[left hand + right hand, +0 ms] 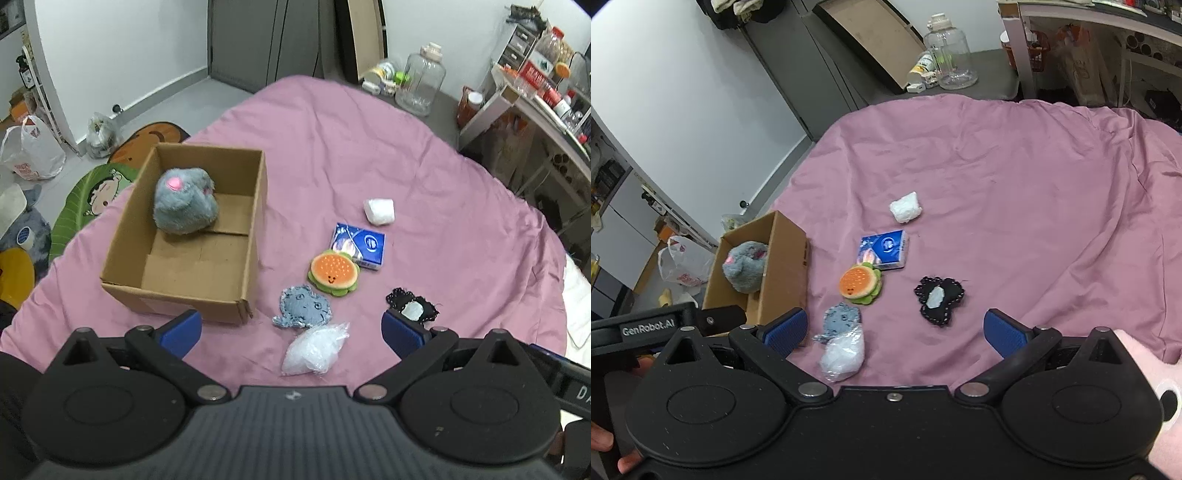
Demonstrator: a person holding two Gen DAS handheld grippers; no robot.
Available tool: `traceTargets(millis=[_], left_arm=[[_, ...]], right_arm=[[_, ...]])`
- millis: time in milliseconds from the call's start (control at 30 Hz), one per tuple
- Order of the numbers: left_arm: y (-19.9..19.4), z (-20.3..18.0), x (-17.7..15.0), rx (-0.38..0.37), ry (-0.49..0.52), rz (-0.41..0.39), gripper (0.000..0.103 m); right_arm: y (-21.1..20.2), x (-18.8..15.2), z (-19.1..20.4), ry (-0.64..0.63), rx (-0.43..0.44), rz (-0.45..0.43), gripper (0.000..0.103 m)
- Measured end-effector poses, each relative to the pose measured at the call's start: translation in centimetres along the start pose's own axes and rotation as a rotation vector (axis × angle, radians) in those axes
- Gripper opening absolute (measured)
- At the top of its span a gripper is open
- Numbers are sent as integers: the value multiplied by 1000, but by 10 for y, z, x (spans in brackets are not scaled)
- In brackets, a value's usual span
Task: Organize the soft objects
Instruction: 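Withdraw both tools from the box and move toward the remaining plushes, then grasp the bubble wrap bag with the left gripper while the right grasps the black lace plush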
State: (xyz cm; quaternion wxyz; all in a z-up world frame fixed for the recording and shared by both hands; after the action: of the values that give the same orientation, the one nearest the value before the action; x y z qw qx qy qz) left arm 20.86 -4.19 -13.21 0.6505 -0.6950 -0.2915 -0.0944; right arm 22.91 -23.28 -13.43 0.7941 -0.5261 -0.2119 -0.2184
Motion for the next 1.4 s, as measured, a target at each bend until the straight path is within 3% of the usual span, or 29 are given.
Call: traceTargets(millis=[367, 833, 1400], left_arm=[[34, -14, 6, 16, -42, 30, 103], [83, -27, -20, 37, -22, 143, 99], [143, -31, -56, 119, 42, 296, 84]], right_arm=[[30, 14, -20, -10, 44, 66, 100], [76, 12, -48, 30, 71, 200, 80], [131, 3, -58, 44, 79, 335, 74]])
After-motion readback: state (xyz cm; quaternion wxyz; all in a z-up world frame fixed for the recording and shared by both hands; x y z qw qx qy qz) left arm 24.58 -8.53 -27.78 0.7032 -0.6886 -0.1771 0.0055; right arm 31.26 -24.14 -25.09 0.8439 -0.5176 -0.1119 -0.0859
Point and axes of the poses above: each gripper's, at about its wrist camera, not at the fingertips, and y roughly the way its jaws point, z to its left, x to its top, the point moved 8 cm from there along y, roughly the way its jaws point, and after that the axes turned 2 degrees about -z, right-handed, at the moved point
